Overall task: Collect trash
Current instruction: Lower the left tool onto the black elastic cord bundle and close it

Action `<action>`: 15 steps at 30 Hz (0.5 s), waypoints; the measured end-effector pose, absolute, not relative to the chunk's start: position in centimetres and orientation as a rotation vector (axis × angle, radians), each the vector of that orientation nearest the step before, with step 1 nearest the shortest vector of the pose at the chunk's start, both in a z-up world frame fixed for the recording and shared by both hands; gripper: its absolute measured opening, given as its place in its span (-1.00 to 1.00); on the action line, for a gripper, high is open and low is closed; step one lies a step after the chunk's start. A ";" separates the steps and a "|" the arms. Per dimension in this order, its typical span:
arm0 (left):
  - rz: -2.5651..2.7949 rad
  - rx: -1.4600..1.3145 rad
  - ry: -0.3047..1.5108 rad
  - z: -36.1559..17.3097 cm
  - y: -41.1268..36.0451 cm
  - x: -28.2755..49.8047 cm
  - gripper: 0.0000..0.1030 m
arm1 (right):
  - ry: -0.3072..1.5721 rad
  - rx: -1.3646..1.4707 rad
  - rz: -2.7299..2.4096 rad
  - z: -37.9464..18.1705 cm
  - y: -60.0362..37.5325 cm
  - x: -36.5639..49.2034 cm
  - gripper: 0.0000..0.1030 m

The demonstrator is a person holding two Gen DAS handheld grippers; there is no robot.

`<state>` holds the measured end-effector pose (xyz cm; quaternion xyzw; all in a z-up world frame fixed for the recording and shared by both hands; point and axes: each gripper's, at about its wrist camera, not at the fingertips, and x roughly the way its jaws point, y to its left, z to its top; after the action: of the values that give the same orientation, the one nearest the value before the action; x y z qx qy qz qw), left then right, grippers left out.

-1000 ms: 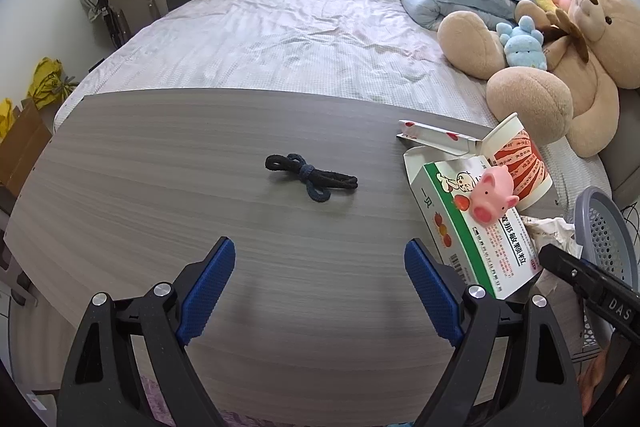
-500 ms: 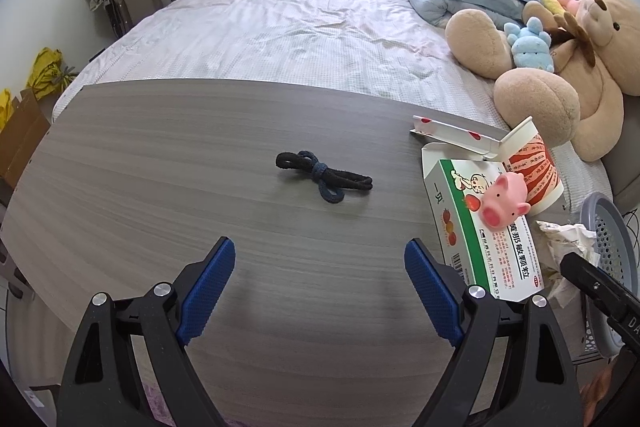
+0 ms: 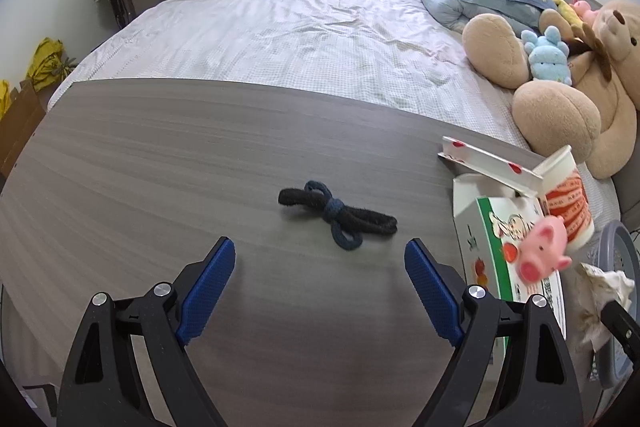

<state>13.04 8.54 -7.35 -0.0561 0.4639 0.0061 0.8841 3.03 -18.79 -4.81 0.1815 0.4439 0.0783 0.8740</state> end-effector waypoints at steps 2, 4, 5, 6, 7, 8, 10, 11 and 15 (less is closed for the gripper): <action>0.021 -0.124 0.969 -7.6 8.7 13.7 0.65 | 0.924 0.384 0.158 -4.7 -19.0 3.0 -0.06; 0.030 -0.131 0.973 -7.9 8.7 14.3 0.65 | 0.922 0.386 0.155 -4.7 -19.2 2.9 -0.06; 0.032 -0.135 0.972 -7.9 8.8 14.4 0.65 | 0.921 0.386 0.154 -4.7 -19.2 2.9 -0.06; 0.035 -0.139 0.971 -8.0 8.8 14.7 0.65 | 0.920 0.385 0.153 -4.6 -19.2 2.9 -0.06; 0.037 -0.140 0.970 -8.1 8.7 14.9 0.65 | 0.920 0.385 0.153 -4.6 -19.2 2.9 -0.06; 0.040 -0.140 0.970 -8.2 8.7 15.1 0.64 | 0.920 0.385 0.152 -4.6 -19.1 2.9 -0.06; 0.045 -0.137 0.975 -8.4 8.5 15.5 0.57 | 0.920 0.385 0.151 -4.6 -19.1 2.8 -0.06; 0.046 -0.134 0.976 -8.4 8.5 15.6 0.48 | 0.922 0.387 0.151 -4.6 -19.0 2.8 -0.06; 0.046 -0.121 0.978 -8.6 8.4 15.8 0.22 | 0.923 0.390 0.149 -4.6 -19.1 2.9 -0.06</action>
<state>15.84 8.40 -8.60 -0.0581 0.4695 0.0219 0.8807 2.87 -19.09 -4.56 0.1868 0.4421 0.0712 0.8744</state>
